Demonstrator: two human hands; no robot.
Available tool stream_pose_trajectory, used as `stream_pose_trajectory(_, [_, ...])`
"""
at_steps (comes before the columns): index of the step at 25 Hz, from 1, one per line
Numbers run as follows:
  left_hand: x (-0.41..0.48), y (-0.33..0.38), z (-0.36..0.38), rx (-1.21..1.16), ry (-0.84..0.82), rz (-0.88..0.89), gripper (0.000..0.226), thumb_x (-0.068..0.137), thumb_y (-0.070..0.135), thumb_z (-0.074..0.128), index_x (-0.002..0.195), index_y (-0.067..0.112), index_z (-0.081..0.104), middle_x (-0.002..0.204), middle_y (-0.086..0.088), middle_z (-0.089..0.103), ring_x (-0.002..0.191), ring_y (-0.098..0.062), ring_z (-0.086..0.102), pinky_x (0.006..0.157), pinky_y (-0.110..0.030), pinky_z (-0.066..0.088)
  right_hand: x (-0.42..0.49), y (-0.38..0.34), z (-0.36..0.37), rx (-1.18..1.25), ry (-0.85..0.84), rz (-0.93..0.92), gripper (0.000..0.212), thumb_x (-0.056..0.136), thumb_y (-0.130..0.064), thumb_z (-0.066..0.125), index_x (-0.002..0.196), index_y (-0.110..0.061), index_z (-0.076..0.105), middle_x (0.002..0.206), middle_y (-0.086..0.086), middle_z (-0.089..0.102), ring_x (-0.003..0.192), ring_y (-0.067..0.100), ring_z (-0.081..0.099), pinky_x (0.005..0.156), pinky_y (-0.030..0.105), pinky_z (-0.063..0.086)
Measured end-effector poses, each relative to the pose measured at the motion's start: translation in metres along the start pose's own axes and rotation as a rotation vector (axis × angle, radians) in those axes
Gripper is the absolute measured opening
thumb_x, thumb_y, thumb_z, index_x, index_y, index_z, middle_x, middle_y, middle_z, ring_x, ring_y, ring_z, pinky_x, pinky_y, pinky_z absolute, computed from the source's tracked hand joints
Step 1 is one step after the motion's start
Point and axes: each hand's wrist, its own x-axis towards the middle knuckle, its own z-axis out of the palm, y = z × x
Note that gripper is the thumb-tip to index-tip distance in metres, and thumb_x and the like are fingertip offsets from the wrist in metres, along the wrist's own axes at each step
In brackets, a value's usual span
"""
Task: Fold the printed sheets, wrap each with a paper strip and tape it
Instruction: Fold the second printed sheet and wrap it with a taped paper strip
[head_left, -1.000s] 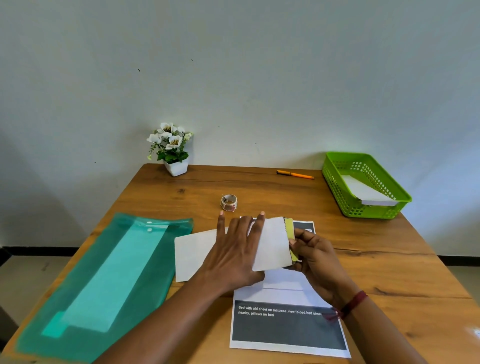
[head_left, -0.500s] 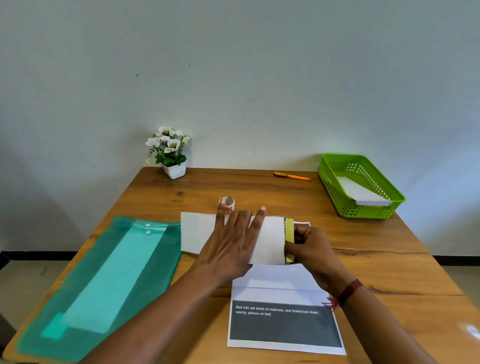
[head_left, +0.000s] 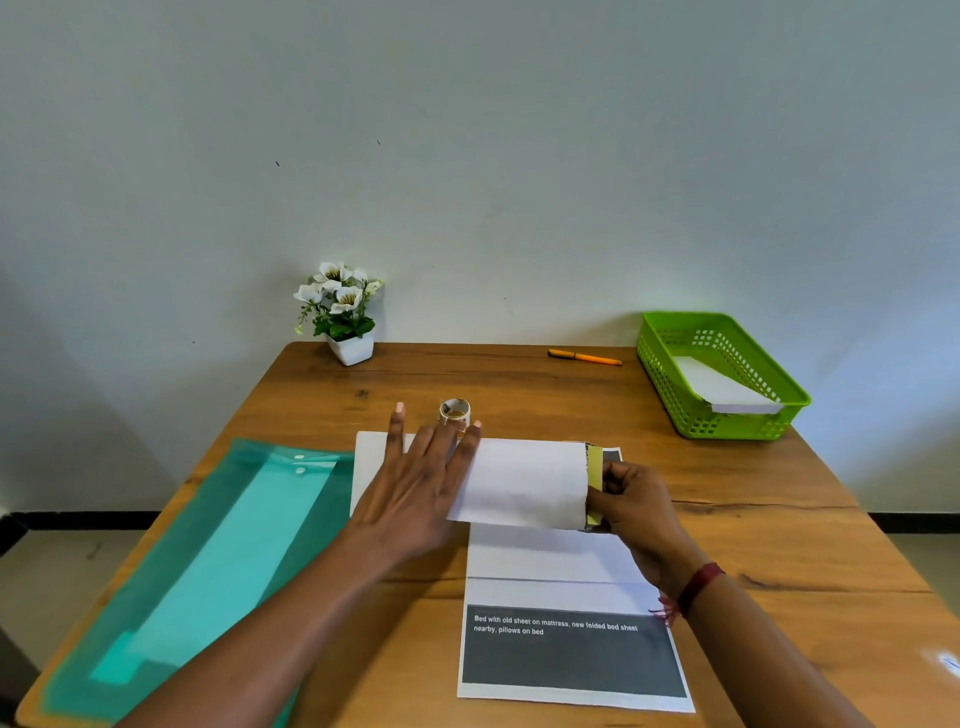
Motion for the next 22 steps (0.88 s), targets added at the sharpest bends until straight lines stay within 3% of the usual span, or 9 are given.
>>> stream_pose_trajectory(3, [-0.008, -0.009, 0.007, -0.02, -0.073, -0.028, 0.105, 0.067, 0.038, 0.073, 0.153, 0.01, 0.02, 0.128, -0.012, 0.046, 0.121, -0.031, 0.047, 0.116, -0.069, 0.004, 0.002, 0.008, -0.002, -0.054, 0.034, 0.019, 0.015, 0.084, 0.001, 0.073, 0.097, -0.007, 0.074, 0.09, 0.011, 0.077, 0.079, 0.028, 0.075, 0.062, 0.035, 0.058])
stream_pose_trajectory(7, [-0.016, -0.015, 0.017, -0.084, -0.144, -0.069, 0.106, 0.07, 0.048, 0.068, 0.155, 0.018, 0.011, 0.135, -0.008, 0.038, 0.129, -0.029, 0.037, 0.116, -0.065, -0.011, 0.003, 0.016, 0.001, -0.05, 0.063, 0.052, 0.014, 0.085, 0.002, 0.071, 0.096, -0.007, 0.074, 0.087, 0.013, 0.077, 0.076, 0.03, 0.074, 0.062, 0.037, 0.06])
stream_pose_trajectory(12, [-0.012, 0.011, 0.019, -0.166, -0.055, -0.062, 0.112, 0.061, 0.072, 0.065, 0.149, 0.016, 0.024, 0.133, -0.008, 0.042, 0.125, -0.028, 0.041, 0.117, -0.066, 0.001, 0.002, 0.021, 0.015, -0.031, -0.018, 0.089, 0.017, 0.087, 0.002, 0.069, 0.099, -0.009, 0.073, 0.092, 0.012, 0.077, 0.078, 0.027, 0.075, 0.059, 0.034, 0.058])
stream_pose_trajectory(17, [-0.003, 0.027, 0.02, -0.142, 0.029, -0.047, 0.098, 0.059, 0.062, 0.075, 0.137, 0.014, 0.04, 0.125, -0.007, 0.051, 0.118, -0.027, 0.048, 0.118, -0.063, 0.003, 0.001, 0.019, 0.021, -0.067, -0.03, 0.06, 0.019, 0.084, 0.007, 0.068, 0.092, -0.009, 0.074, 0.088, 0.014, 0.076, 0.073, 0.026, 0.072, 0.06, 0.036, 0.059])
stream_pose_trajectory(22, [-0.007, 0.02, 0.017, -0.117, 0.002, -0.096, 0.085, 0.069, 0.055, 0.061, 0.14, 0.015, 0.039, 0.123, -0.006, 0.049, 0.116, -0.027, 0.048, 0.116, -0.068, 0.004, -0.001, 0.016, 0.016, -0.003, -0.031, 0.074, 0.009, 0.086, -0.003, 0.072, 0.089, -0.011, 0.073, 0.084, 0.013, 0.075, 0.07, 0.024, 0.068, 0.06, 0.036, 0.059])
